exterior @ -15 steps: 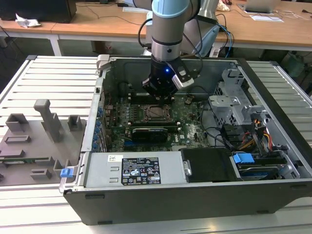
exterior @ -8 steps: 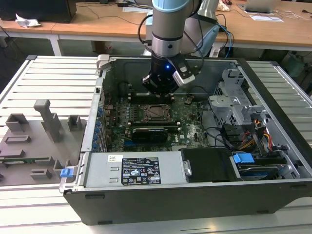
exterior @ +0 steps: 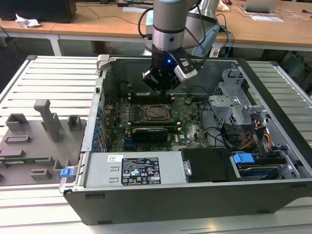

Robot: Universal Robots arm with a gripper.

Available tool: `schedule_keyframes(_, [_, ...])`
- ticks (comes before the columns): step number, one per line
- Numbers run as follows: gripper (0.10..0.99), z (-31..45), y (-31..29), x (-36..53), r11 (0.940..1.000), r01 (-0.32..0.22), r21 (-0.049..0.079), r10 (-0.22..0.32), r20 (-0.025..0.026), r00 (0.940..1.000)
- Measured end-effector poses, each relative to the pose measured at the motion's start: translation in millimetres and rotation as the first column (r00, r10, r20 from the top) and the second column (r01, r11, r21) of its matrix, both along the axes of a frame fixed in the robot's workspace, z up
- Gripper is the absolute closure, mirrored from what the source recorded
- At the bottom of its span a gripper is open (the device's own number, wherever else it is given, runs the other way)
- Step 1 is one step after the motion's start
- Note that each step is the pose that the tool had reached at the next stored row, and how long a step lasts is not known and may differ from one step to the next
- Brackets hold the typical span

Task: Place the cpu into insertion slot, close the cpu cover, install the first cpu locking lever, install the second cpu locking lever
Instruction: 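Install the second cpu locking lever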

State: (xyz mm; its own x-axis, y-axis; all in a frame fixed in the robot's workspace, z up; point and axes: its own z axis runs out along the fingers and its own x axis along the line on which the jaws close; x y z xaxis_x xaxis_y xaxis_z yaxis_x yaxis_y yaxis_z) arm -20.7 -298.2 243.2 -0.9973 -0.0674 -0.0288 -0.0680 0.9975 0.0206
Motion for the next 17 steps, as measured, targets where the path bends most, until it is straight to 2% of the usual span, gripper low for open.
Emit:
schedule_keyframes(5, [0.98, -0.1, -8.5, 0.0, 1.0, 0.0, 0.0, 0.0, 0.0, 1.0])
schedule_keyframes(10, [0.98, 2.2, -9.7, 0.1, 1.0, 0.0, 0.0, 0.0, 0.0, 1.0])
schedule_keyframes(14, [0.98, 2.2, -20.0, 0.0, 1.0, 0.0, 0.0, 0.0, 0.0, 1.0])
schedule_keyframes(17, [0.98, 2.2, -23.8, 0.0, 1.0, 0.0, 0.0, 0.0, -0.0001, 1.0])
